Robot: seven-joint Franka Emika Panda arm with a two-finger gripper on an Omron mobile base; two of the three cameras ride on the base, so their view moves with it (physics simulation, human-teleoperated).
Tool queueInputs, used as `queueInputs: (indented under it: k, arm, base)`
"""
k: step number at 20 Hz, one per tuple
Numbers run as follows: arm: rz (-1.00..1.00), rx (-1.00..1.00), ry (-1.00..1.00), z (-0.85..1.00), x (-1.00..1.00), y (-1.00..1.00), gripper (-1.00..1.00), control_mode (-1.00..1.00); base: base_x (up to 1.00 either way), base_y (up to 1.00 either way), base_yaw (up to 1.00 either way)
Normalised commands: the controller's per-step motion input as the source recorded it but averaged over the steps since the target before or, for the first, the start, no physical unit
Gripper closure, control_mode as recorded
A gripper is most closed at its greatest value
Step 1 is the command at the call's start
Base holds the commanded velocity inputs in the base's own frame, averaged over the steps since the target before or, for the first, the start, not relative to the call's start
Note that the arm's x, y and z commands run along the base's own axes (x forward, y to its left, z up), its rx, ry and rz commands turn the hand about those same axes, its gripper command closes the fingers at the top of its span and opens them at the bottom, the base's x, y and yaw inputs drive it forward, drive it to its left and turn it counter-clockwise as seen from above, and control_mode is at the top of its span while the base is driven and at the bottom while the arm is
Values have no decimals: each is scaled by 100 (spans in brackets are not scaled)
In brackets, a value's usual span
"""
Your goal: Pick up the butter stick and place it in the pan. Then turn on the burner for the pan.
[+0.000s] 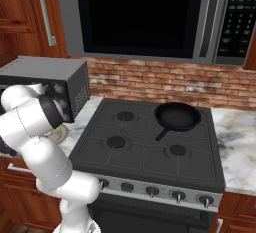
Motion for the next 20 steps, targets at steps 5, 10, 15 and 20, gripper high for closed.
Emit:
queueInputs:
  k: [5,10,15,20]
  arm:
    - [0,0,0,-13,19,0,-100,-100]
    - [0,0,0,-32,3,0,-100,-100]
    - [0,0,0,-32,0,0,-100,-100]
    - [0,-2,4,-28,-3,1,100,-100]
  base:
    - [0,0,0]
    - [0,0,0]
    - [0,0,0]
    - [0,0,0]
